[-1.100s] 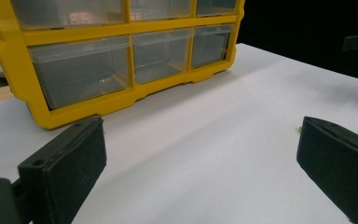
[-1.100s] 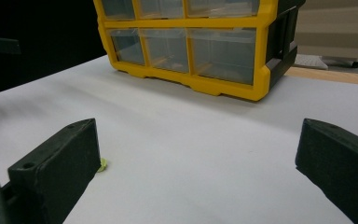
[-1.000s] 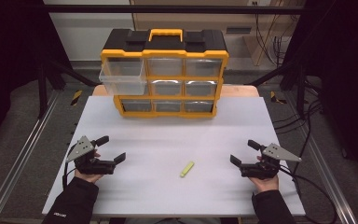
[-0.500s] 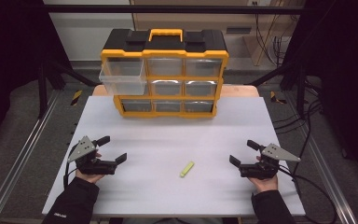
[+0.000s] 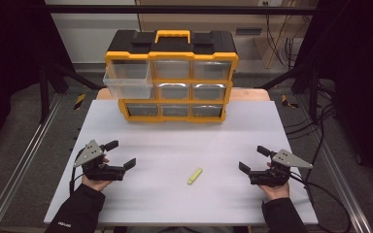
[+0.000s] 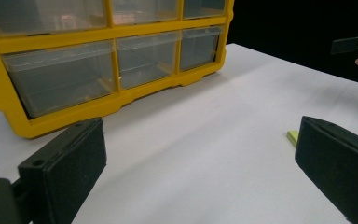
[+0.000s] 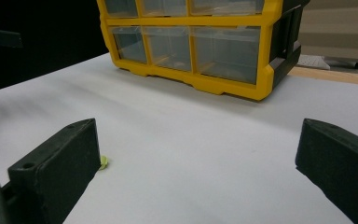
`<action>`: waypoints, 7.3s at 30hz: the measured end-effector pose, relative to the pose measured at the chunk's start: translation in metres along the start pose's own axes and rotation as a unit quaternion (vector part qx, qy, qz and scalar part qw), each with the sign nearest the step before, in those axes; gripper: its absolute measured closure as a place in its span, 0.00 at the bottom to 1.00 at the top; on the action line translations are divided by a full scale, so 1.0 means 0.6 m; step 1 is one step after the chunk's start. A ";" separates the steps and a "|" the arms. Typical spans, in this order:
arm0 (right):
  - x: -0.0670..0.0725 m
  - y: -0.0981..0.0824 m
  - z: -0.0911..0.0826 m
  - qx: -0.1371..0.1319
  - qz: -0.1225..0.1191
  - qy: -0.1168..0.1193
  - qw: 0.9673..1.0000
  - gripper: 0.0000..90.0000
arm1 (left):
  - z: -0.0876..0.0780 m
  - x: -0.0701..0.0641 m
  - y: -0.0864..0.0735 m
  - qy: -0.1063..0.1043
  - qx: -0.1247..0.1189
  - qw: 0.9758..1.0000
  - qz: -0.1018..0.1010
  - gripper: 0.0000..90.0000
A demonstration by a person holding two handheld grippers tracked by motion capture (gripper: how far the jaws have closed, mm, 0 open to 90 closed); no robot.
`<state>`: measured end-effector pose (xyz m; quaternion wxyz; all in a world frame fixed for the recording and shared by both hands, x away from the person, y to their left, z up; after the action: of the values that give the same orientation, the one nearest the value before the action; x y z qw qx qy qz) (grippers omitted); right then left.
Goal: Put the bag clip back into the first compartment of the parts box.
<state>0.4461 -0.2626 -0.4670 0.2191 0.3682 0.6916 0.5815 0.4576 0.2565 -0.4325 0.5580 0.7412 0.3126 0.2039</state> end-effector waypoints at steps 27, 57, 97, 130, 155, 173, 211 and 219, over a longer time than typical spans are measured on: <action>0.000 0.000 0.001 0.003 -0.003 0.001 1.000 0.01 | 0.071 -0.071 0.035 -0.034 0.039 0.998 0.020 0.02; 0.001 -0.001 0.002 0.007 -0.002 0.003 1.000 0.01 | 0.176 -0.147 0.056 -0.080 0.088 0.992 0.034 0.02; 0.000 -0.001 0.003 0.008 -0.003 0.005 1.000 0.01 | 0.278 -0.207 -0.002 -0.097 0.235 0.967 0.034 0.22; 0.000 -0.002 0.004 0.013 -0.004 0.005 1.000 0.01 | 0.294 -0.230 -0.014 -0.070 0.280 0.956 0.051 0.74; 0.000 -0.002 0.003 0.012 -0.003 0.006 1.000 0.01 | 0.292 -0.228 -0.009 -0.066 0.283 0.955 0.051 0.86; 0.000 -0.002 0.003 0.011 -0.004 0.005 1.000 0.01 | 0.257 -0.210 0.031 -0.069 0.248 0.965 0.042 0.86; 0.000 -0.002 0.004 0.013 -0.001 0.007 1.000 0.01 | 0.152 -0.129 0.112 -0.037 0.175 0.984 0.025 0.86; 0.000 -0.002 0.003 0.012 -0.001 0.007 1.000 0.01 | 0.136 -0.113 0.123 -0.027 0.165 0.986 0.018 0.86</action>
<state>0.4470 -0.2613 -0.4686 0.2101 0.3659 0.7006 0.5755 0.4791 0.1392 -0.3827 0.4324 0.8341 0.3128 0.1393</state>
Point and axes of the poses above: each handheld gripper's, and its own axes: z roughly forward along the jaws, y roughly out of its top, x roughly to its left, the point moved 1 cm from there along z, roughly forward along the jaws, and after that the axes turned 1 degree about x, right-handed, at the moved point
